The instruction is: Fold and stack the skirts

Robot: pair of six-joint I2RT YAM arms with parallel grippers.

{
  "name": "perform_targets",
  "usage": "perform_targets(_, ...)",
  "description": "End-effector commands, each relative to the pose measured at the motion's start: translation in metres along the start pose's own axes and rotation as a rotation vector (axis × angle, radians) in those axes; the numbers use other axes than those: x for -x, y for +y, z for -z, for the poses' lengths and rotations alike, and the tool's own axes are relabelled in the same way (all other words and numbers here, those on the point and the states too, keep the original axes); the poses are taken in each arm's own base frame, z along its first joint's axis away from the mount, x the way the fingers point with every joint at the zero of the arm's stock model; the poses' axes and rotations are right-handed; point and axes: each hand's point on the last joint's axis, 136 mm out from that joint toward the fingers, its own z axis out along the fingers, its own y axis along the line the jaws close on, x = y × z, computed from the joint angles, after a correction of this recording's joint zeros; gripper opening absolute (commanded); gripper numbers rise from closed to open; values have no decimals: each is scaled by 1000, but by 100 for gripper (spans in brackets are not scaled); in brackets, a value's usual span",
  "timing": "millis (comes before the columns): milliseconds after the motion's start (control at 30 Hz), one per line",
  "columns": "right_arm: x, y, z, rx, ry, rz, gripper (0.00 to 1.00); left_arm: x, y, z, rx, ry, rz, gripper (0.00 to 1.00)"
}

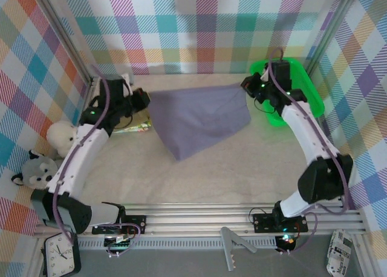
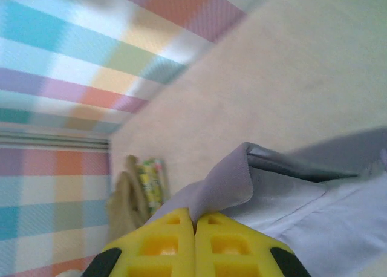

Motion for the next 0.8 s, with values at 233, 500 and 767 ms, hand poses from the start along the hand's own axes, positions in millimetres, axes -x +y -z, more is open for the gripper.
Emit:
perform_targets(233, 41, 91, 130, 200, -287, 171, 0, 107, -93, 106, -177, -264, -179, 0)
perform_targets(500, 50, 89, 149, 214, -414, 199, 0, 132, -85, 91, -86, -283, -144, 0)
perform_targets(767, 81, 71, 64, 133, -384, 210, 0, 163, -40, -31, 79, -235, -157, 0)
